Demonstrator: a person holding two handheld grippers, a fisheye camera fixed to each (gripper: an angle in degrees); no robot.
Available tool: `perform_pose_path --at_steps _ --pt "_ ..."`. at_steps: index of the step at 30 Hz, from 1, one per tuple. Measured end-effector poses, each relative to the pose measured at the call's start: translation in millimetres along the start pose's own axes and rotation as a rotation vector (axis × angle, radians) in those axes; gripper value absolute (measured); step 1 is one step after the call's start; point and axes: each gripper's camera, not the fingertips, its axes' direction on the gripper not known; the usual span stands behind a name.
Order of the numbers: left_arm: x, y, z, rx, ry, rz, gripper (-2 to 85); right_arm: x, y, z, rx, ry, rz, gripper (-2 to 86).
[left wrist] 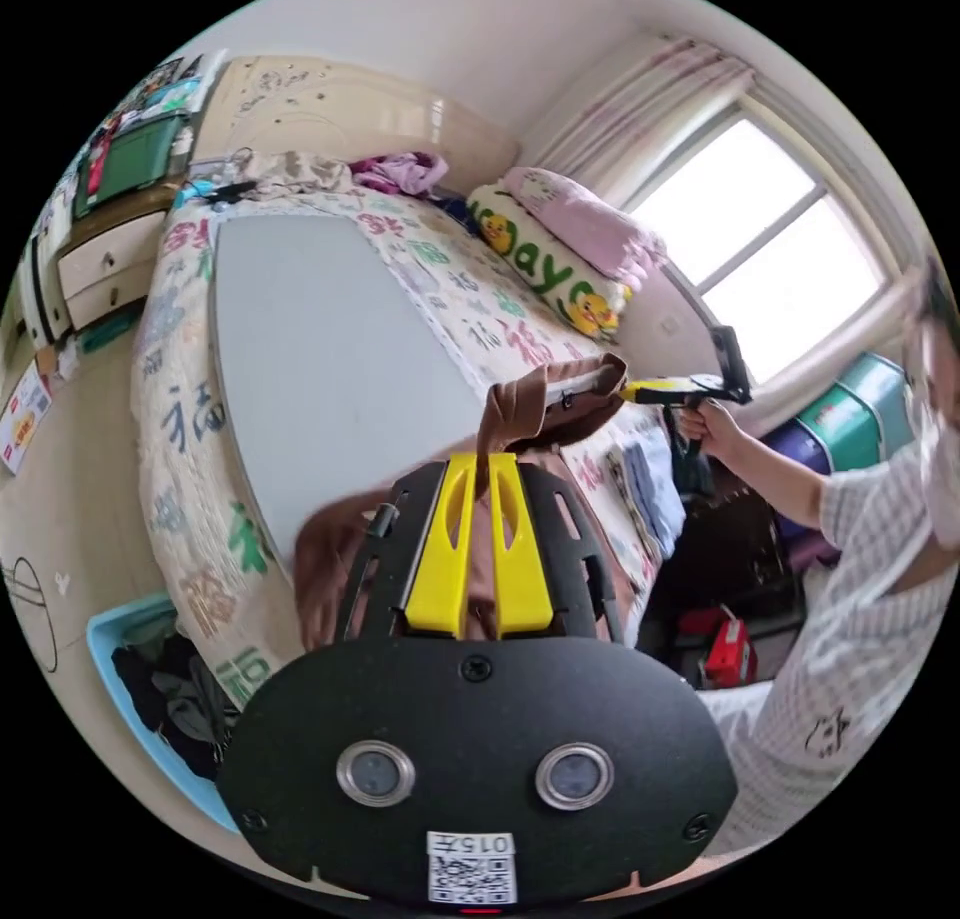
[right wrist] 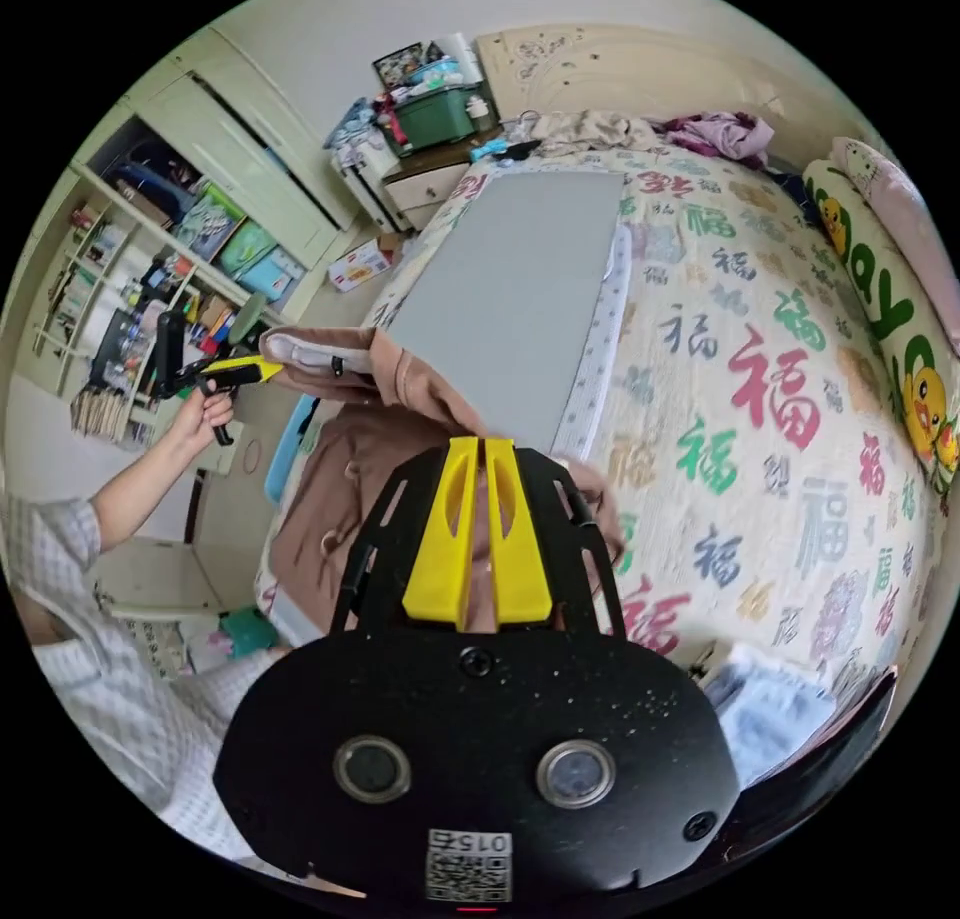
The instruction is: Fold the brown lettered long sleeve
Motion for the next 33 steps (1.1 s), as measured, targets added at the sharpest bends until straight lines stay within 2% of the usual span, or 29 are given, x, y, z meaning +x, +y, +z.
perform_pose_path --at_steps 3,6,8,10,14,16,18,20,23,24,28,30,33 --pt "32 100 20 -0.135 0.078 -0.005 0.3 -9 111 38 -0.163 -0.150 0.061 0.2" --pt "42 192 61 -0.288 0.154 -0.148 0.4 -19 198 95 -0.311 -0.202 0.145 0.1" --pt "45 250 89 -0.441 0.046 -0.295 0.5 -30 230 131 -0.435 -0.150 0.132 0.1" --pt "54 275 88 -0.476 -0.006 -0.348 0.5 -39 257 158 -0.554 -0.069 0.134 -0.1" --pt "79 277 60 -0.381 -0.021 -0.374 0.6 -44 264 143 -0.447 -0.065 0.191 -0.2" --pt "89 264 62 -0.320 -0.023 -0.363 0.6 -53 259 142 -0.349 -0.140 0.207 -0.1" --pt "96 251 80 -0.310 0.016 -0.356 0.6 -64 255 159 -0.344 -0.186 0.206 -0.1" --pt "102 244 116 -0.365 -0.002 -0.351 0.5 -77 256 184 -0.387 -0.191 0.198 -0.2" --pt "101 258 157 -0.515 -0.148 -0.362 0.2 -91 277 233 -0.516 -0.063 0.202 -0.3" --pt "101 260 159 -0.506 -0.129 -0.360 0.1 -92 291 248 -0.571 -0.016 0.231 -0.3" --pt "109 265 157 -0.542 -0.143 -0.389 -0.3 -93 329 242 -0.504 -0.106 0.370 -0.2" --pt "117 263 152 -0.593 -0.199 -0.353 -0.1 -95 346 232 -0.472 -0.105 0.385 0.0" --pt "115 253 127 -0.542 -0.284 -0.365 1.4 -90 363 207 -0.374 -0.052 0.420 1.3"
